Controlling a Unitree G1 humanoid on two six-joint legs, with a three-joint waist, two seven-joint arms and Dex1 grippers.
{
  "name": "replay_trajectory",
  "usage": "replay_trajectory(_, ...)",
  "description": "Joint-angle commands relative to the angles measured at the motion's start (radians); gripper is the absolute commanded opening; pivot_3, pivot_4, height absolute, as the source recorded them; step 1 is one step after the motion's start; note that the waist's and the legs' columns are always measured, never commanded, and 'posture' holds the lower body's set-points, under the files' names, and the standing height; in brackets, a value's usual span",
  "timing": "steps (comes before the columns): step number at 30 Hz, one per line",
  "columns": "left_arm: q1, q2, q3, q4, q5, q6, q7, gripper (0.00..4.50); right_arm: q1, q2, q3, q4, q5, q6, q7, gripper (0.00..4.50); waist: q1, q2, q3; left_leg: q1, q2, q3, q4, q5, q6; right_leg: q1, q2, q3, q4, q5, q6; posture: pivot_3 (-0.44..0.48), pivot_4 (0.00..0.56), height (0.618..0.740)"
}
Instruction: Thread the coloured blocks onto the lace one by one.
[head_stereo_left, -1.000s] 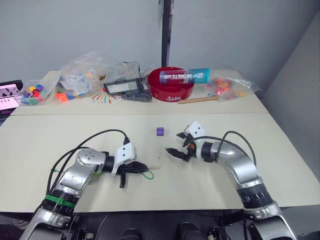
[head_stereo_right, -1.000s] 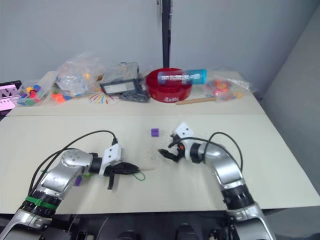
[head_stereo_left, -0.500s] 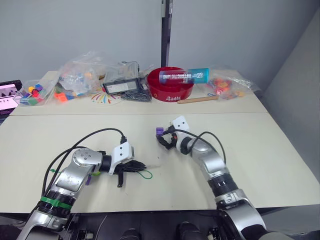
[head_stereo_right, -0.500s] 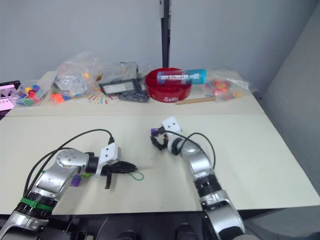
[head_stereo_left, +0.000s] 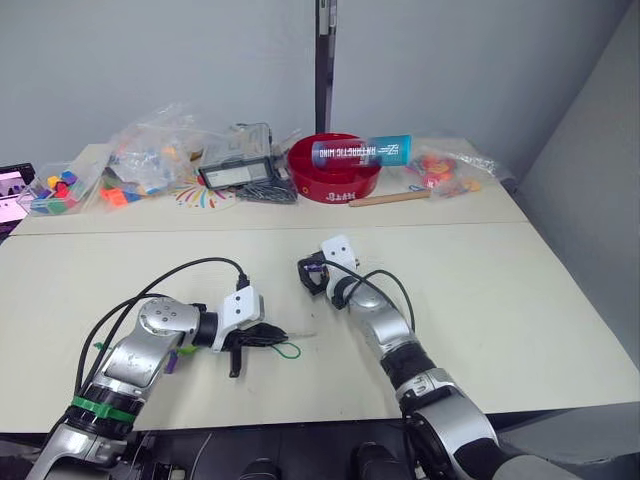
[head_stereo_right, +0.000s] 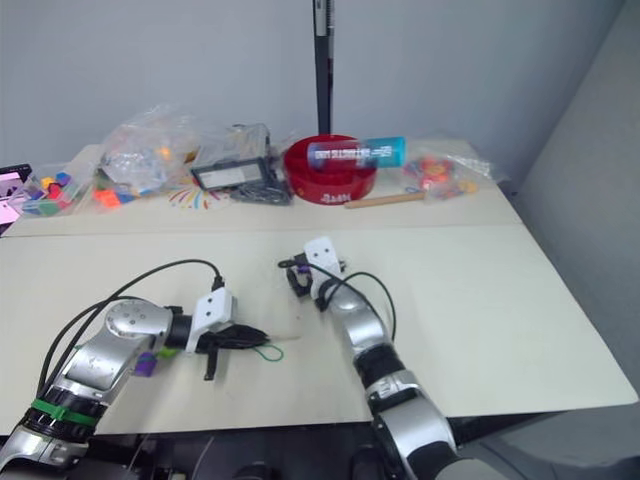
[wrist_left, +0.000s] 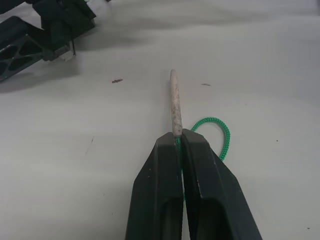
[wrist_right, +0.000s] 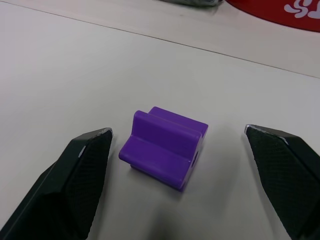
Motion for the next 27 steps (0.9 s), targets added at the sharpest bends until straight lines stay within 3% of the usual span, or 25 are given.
replay_trajectory(1,0.002,0.016,0.032,-0.04,-0.025,0.001,0.005,0.0,-0.035,0.038,-0.019,0.041,-0.005,-0.052,-0.048,4.49,0.0,0.0,0.0,0.0,0.0,0.0,0.0,0.0,0.0,0.0,0.0,0.0,0.0,0.0,0.0,0.0,0.15,0.731)
replay_trajectory(3,0.002,0.018,0.031,-0.041,-0.024,0.002,0.006,0.0,-0.038,0.05,-0.018,0.054,0.0,-0.065,-0.051,4.49,0.001,0.0,0.0,0.0,0.0,0.0,0.0,0.0,0.0,0.0,0.0,0.0,0.0,0.0,0.0,0.0,0.15,0.731)
replay_trajectory(6,-0.003,0.019,0.03,-0.042,-0.025,0.01,0.003,0.0,-0.04,0.049,-0.016,0.06,0.0,-0.077,-0.06,3.72,0.001,0.0,0.0,0.0,0.0,0.0,0.0,0.0,0.0,0.001,0.0,0.0,0.0,0.0,0.0,0.0,0.15,0.731)
replay_trajectory(13,-0.013,0.019,0.027,-0.034,-0.022,0.015,0.0,0.0,-0.033,0.051,-0.015,0.043,0.011,-0.089,-0.058,1.25,0.001,0.0,0.0,0.0,0.0,0.0,0.0,0.0,0.0,0.001,0.0,0.0,0.0,0.0,0.0,0.0,0.15,0.731)
replay_trajectory(19,-0.013,0.018,0.027,-0.037,-0.024,0.021,-0.002,0.0,0.036,0.021,-0.005,-0.12,0.029,-0.055,-0.015,1.17,0.0,0.0,0.0,0.0,0.0,0.0,0.0,0.0,0.0,0.0,0.0,0.0,0.0,0.0,0.0,0.0,0.15,0.731)
replay_trajectory(27,-0.016,0.012,0.022,-0.032,-0.03,0.015,-0.012,0.0,0.454,-0.105,0.1,-0.892,0.076,0.291,0.114,1.17,0.007,0.0,0.0,-0.003,-0.001,-0.003,-0.001,0.0,0.0,-0.001,-0.001,-0.002,-0.001,0.0,0.0,0.0,0.15,0.731)
